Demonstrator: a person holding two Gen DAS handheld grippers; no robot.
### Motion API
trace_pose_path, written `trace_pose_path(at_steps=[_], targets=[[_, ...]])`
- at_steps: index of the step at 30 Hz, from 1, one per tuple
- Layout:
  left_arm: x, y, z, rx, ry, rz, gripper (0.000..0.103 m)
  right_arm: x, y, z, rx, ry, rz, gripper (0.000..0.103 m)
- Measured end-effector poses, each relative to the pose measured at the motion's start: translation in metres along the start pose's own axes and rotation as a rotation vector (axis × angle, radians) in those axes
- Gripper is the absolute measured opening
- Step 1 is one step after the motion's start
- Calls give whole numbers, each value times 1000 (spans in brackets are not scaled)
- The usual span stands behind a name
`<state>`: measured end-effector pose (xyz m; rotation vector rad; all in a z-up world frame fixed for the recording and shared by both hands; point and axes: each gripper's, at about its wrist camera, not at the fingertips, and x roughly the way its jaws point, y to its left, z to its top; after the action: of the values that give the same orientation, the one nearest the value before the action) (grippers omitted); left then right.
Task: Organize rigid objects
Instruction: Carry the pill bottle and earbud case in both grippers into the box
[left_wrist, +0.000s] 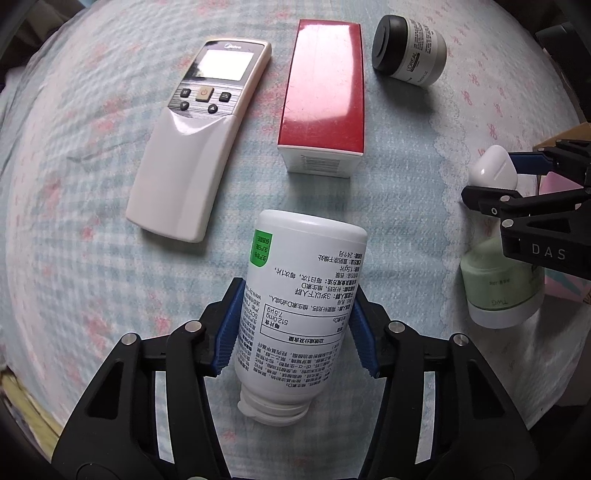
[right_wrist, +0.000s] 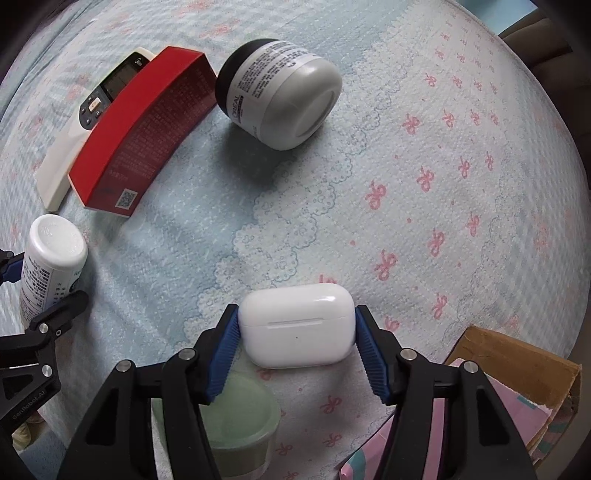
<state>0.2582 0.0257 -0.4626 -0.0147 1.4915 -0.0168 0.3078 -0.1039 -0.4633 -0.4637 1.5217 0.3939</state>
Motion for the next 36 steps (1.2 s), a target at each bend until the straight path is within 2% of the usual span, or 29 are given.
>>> trace_pose_path(at_steps=[5,11,19,22,27,34,36], targets=[[-35,0,-6,22,-44,27,50,-34,-5,-9,62,-45,27,57],[-97,0,-6,58,-130,39,50,-99,-14,-27,143,-117,62,57],[-200,-40,-19,122,-225,9,50,-187,-39,-73,274,-198,132,57],[-229,-70,-20,173,-264,1,50,-214,-57,-94,313,-224,145,57],[-259,-131,-9,242,-294,-71,50,-243,-103,-136,389,-241,126,57],[-270,-230,7,332,-305,-174,50,-257,-173,-189,455,-243,60,57],[-267,-256,12,351,-296,-190,50,-253,-192,-200,483,-234,66,57]])
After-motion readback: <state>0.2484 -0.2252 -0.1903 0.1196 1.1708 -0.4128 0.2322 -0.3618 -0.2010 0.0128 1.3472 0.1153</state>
